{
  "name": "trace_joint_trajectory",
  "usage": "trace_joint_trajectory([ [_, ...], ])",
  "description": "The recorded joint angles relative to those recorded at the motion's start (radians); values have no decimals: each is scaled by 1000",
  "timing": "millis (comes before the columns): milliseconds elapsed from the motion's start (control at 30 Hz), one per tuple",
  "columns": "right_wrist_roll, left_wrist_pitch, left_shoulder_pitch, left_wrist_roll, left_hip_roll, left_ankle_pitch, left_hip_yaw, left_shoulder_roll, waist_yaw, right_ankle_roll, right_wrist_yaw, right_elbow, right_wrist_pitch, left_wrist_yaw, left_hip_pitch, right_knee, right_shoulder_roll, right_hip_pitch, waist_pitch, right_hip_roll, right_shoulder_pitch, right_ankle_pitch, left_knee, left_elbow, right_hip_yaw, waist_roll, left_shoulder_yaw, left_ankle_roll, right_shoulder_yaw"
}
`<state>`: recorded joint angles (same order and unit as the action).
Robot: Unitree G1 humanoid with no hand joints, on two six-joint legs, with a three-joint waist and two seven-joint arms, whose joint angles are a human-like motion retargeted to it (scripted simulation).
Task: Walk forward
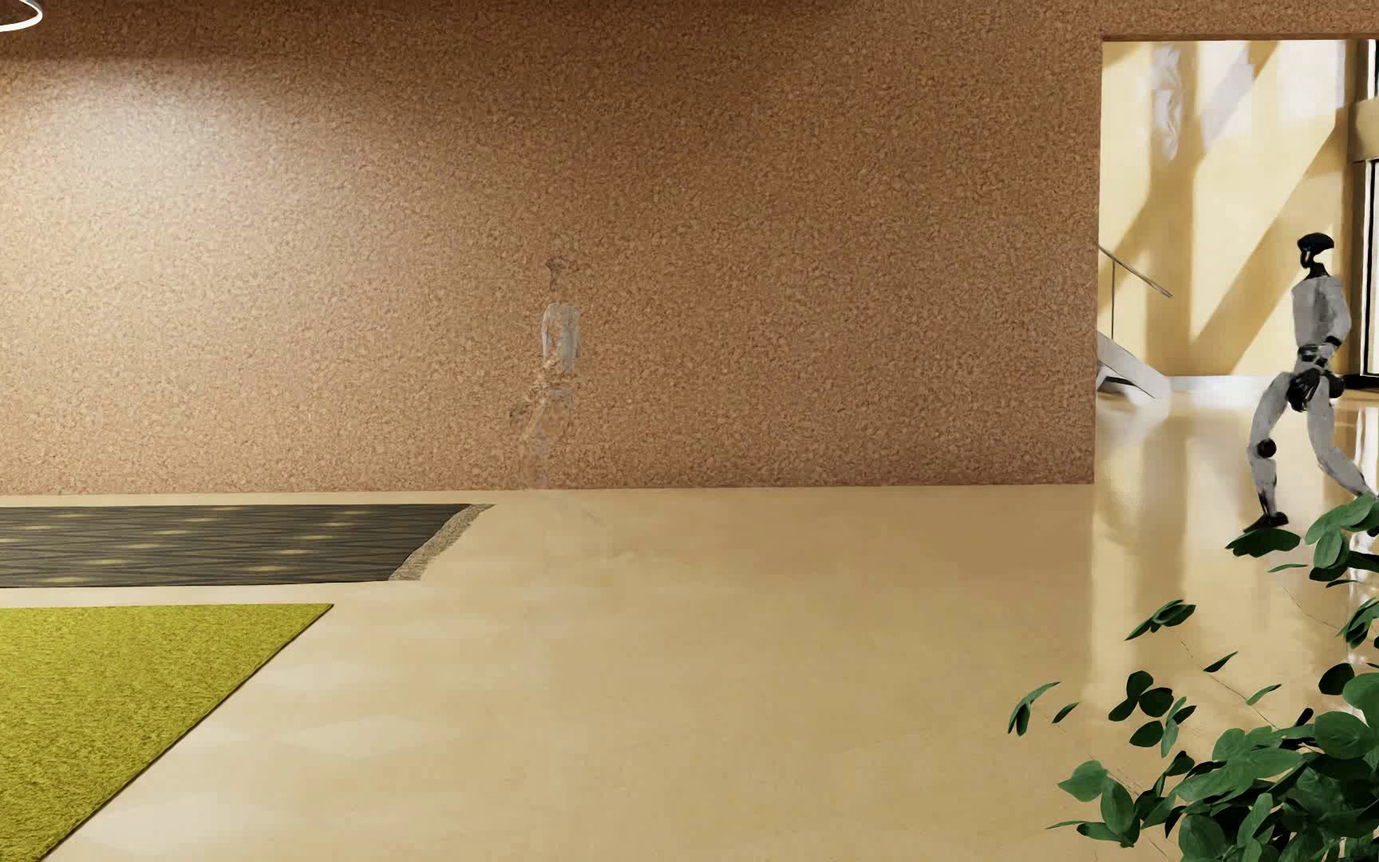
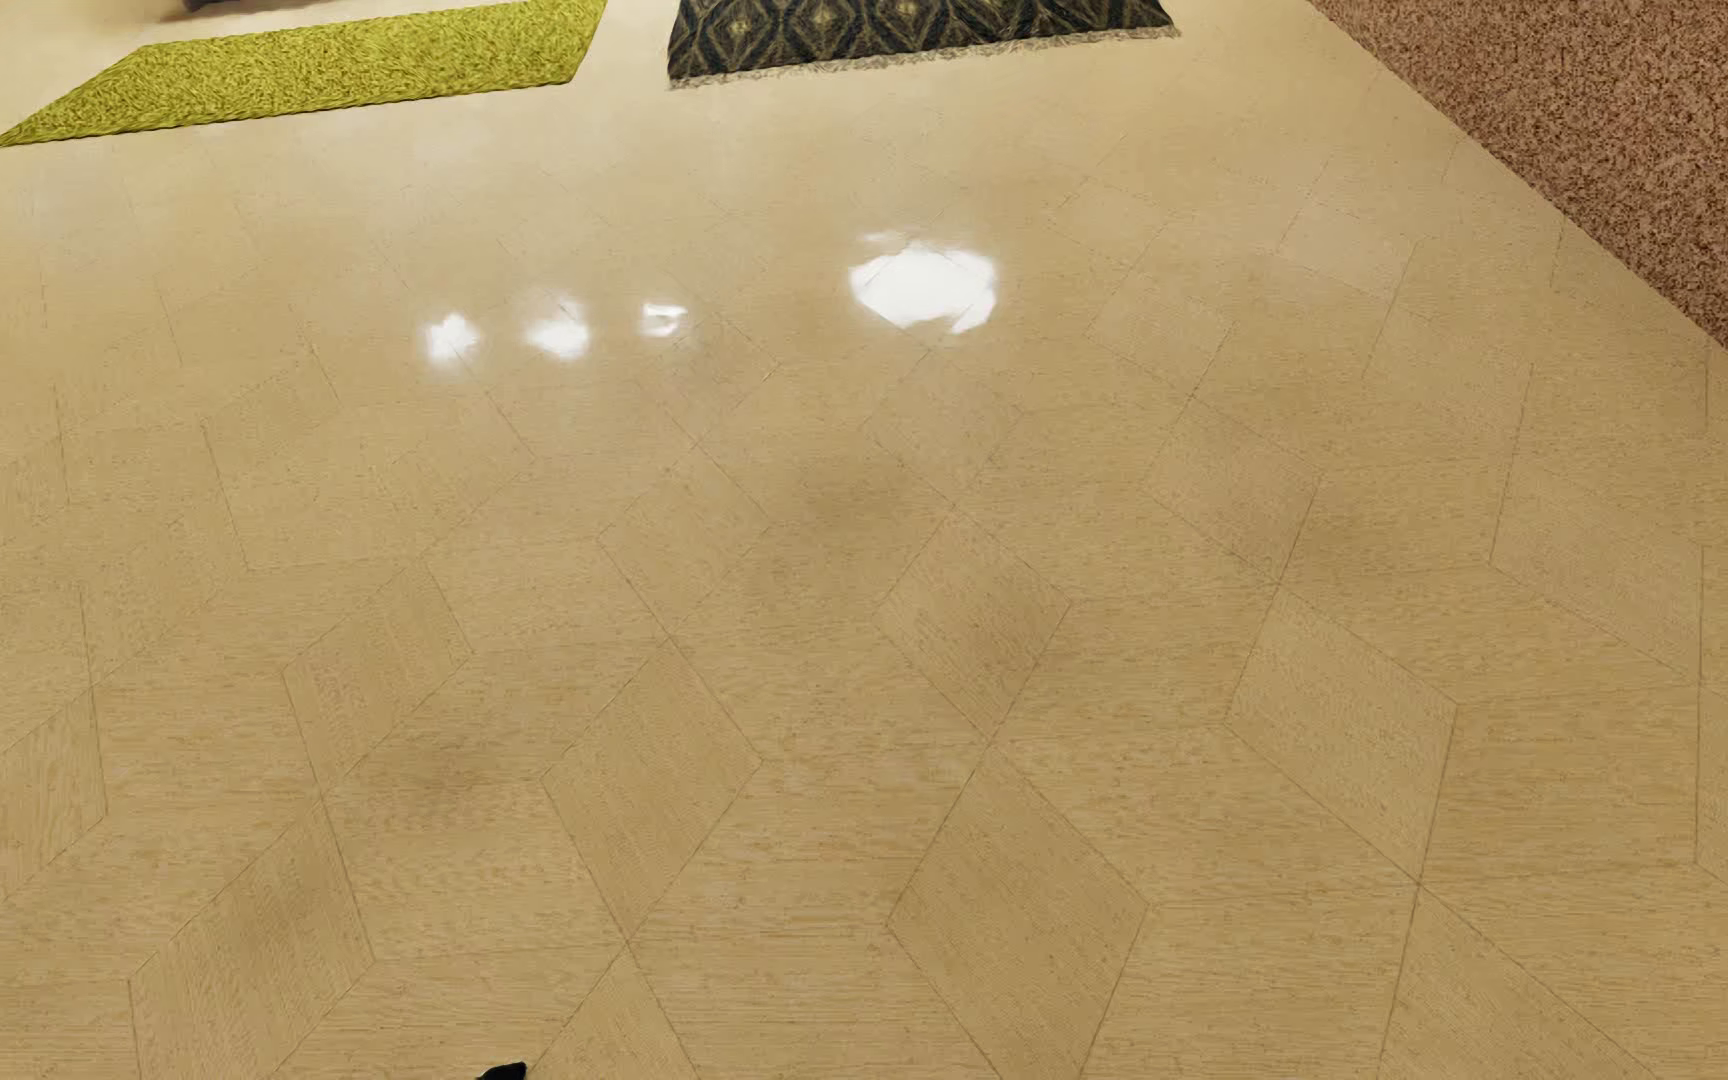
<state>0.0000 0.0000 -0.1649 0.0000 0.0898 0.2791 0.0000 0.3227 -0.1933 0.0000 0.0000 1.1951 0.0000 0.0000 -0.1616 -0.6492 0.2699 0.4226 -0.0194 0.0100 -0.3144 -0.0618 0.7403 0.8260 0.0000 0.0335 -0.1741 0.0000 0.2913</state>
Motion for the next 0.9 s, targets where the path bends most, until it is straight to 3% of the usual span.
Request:
trace_joint_trajectory([
  [33, 0, 0, -15, 0, 14, 105, 0, -6, 20, 0, 0, -10, 0, 0, 113, -4, 1, -32, 3, -18, 12, 43, 175, 16, 0, -10, -34, 0, -4],
  [67, 0, 0, -26, 0, 20, 109, 0, -2, 56, 0, 0, -31, 0, 0, 214, 0, 3, -81, -5, -37, 26, 81, 335, 33, 0, -20, -76, 0, 5],
  [133, 0, 0, -65, 0, 14, -1, 0, -10, 139, 0, 0, -87, 0, 0, 380, 50, 14, -230, -20, -53, 60, 122, 502, 57, 0, -41, -121, 0, 11],
  [200, 0, 0, -106, 0, 10, 39, 0, -14, 239, 0, 0, -148, 0, 0, 517, 92, 31, -361, -32, -35, 112, 159, 409, 76, 0, -68, -163, 0, 3],
  [300, 0, 0, -158, 0, 1, 236, 0, -12, 344, 0, 0, -265, 0, 0, 605, 145, 63, -529, -36, -4, 181, 229, -47, 77, 0, -89, -213, 0, -30],
  [333, 0, 0, -173, 0, -4, 191, 0, -12, 361, 0, 0, -299, 0, 0, 610, 155, 72, -586, -34, -10, 196, 274, -191, 82, 0, -86, -229, 0, -43],
  [400, 0, 0, -184, 0, 10, -312, 0, -21, 405, 0, 0, -332, 0, 0, 575, 136, 82, -646, -27, 8, 233, 302, -419, 113, 0, -93, -258, 0, -74],
  [433, 0, 0, -191, 0, 21, -369, 0, -26, 416, 0, 0, -339, 0, 0, 588, 115, 84, -671, -27, 20, 242, 278, -303, 133, 0, -96, -271, 0, -81],
  [467, 0, 0, -194, 0, 48, -174, 0, -31, 411, 0, 0, -334, 0, 0, 616, 61, 84, -675, -22, 30, 243, 211, -292, 150, 0, -102, -285, 0, -89],
  [500, 0, 0, -200, 0, 75, -39, 0, -37, 403, 0, 0, -320, 0, 0, 629, -1, 76, -670, -14, 44, 230, 77, -255, 174, 0, -115, -288, 0, -95],
  [533, 0, 0, -204, 0, 101, 10, 0, -38, 378, 0, 0, -291, 0, 0, 614, -135, 65, -637, -8, 63, 203, -126, -204, 194, 0, -125, -288, 0, -96],
  [567, 0, 0, -200, 0, 120, -27, 0, -31, 371, 0, 0, -269, 0, 0, 576, -303, 57, -542, -2, 88, 184, -290, -182, 191, 0, -141, -275, 0, -75],
  [600, 0, 0, -189, 0, 147, -66, 0, -25, 343, 0, 0, -244, 0, 0, 542, -474, 54, -427, -2, 104, 178, -303, -169, 185, 0, -151, -269, 0, -35],
  [667, 0, 0, -166, 0, 157, -178, 0, -15, 282, 0, 0, -204, 0, 0, 380, -697, 46, -256, -21, 94, 158, 48, -199, 142, 0, -139, -222, 0, 11],
  [700, 0, 0, -144, 0, 153, -242, 0, -7, 239, 0, 0, -177, 0, 0, 297, -722, 42, -175, -27, 87, 146, 111, -221, 131, 0, -131, -208, 0, 26],
  [800, 0, 0, -87, 0, 97, -442, 0, 30, 91, 0, 0, -151, 0, 0, 67, -457, 37, -16, -30, 76, 89, 98, -305, 54, 0, -96, -171, 0, 40],
  [867, 0, 0, -38, 0, 70, -553, 0, 53, 30, 0, 0, -183, 0, 0, -24, -76, 36, 24, -17, 85, 46, -2, -324, -3, 0, -84, -145, 0, 7],
  [900, 0, 0, -11, 0, 63, -585, 0, 62, 4, 0, 0, -169, 0, 0, -49, 62, 36, 23, 1, 93, 33, 9, -323, -19, 0, -82, -128, 0, 15],
])
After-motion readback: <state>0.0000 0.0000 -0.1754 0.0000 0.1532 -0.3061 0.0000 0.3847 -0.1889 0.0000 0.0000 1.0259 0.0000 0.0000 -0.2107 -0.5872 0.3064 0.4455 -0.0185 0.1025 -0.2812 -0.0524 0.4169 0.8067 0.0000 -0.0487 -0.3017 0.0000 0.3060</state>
